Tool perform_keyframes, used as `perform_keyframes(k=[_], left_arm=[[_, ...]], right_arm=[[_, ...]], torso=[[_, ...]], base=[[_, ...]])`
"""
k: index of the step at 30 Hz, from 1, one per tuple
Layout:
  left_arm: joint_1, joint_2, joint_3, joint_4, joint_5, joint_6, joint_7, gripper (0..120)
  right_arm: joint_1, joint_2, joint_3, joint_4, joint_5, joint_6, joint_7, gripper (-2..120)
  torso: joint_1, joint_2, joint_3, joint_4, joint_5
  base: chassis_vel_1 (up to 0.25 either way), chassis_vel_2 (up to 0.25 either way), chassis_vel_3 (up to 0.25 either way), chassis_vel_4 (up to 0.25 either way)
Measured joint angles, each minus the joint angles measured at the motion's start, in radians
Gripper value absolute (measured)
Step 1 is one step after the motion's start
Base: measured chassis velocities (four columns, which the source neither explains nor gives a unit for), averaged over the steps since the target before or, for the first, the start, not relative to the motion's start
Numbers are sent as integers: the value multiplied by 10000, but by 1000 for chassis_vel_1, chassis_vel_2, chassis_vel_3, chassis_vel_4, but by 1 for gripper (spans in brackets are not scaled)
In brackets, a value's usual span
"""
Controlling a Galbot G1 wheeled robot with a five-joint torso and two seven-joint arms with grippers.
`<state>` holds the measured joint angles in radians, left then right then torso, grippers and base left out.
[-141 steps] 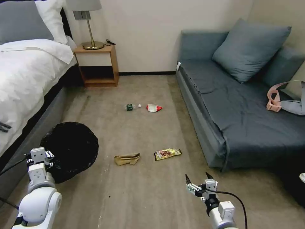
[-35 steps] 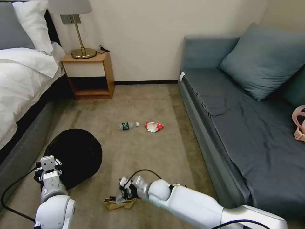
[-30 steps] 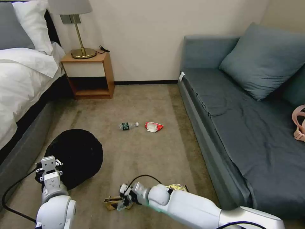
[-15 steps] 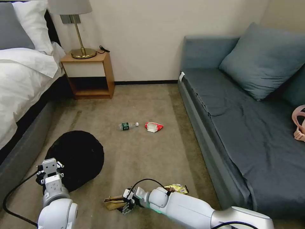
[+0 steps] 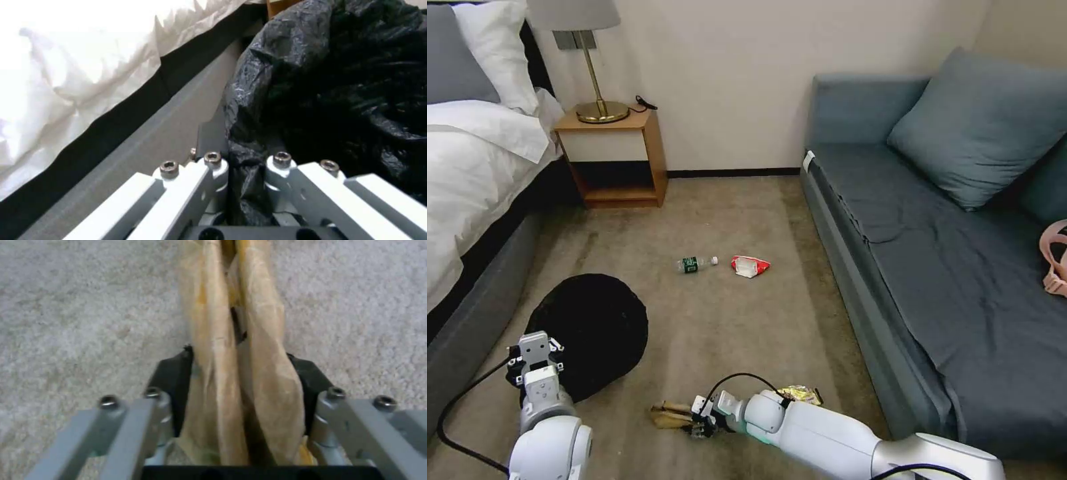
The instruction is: Pick up the trash bin, then pick up the garbage on the floor and place it into the trash bin.
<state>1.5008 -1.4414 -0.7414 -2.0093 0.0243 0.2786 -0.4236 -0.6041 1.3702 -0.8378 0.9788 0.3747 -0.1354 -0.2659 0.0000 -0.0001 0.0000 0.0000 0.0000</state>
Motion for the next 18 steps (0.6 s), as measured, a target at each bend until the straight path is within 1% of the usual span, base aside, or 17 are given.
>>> perform_keyframes(k=[3, 4, 7, 8, 11, 15, 18], left_arm=[[37, 10, 0, 51, -8, -58, 9, 4], [37, 10, 0, 51, -8, -58, 9, 4], [84, 18, -6, 56, -29, -94, 11, 4], [84, 18, -6, 56, -29, -94, 11, 4], [158, 18, -9, 63, -46, -157, 15, 4], [199, 22, -14, 111, -47, -239, 23, 4], [280, 39, -26, 153, -47, -344, 26, 4]], right_arm=[[-58, 25, 102, -66, -99, 33, -23, 26], [-58, 25, 102, -66, -99, 33, -23, 26], [-136, 42, 240, -92, -211, 55, -24, 13], [-136, 42, 240, -92, -211, 55, -24, 13], [-212, 42, 477, -104, -342, 59, -23, 0], [-261, 34, 703, -156, -500, 77, -21, 0], [-344, -2, 1125, -210, -727, 98, -11, 0]], torso=[[0, 0, 0, 0, 0], [0, 0, 0, 0, 0], [0, 0, 0, 0, 0], [0, 0, 0, 0, 0], [0, 0, 0, 0, 0], [0, 0, 0, 0, 0], [0, 0, 0, 0, 0]], base=[[0, 0, 0, 0], [0, 0, 0, 0], [0, 0, 0, 0], [0, 0, 0, 0], [0, 0, 0, 0], [0, 0, 0, 0], [0, 0, 0, 0]])
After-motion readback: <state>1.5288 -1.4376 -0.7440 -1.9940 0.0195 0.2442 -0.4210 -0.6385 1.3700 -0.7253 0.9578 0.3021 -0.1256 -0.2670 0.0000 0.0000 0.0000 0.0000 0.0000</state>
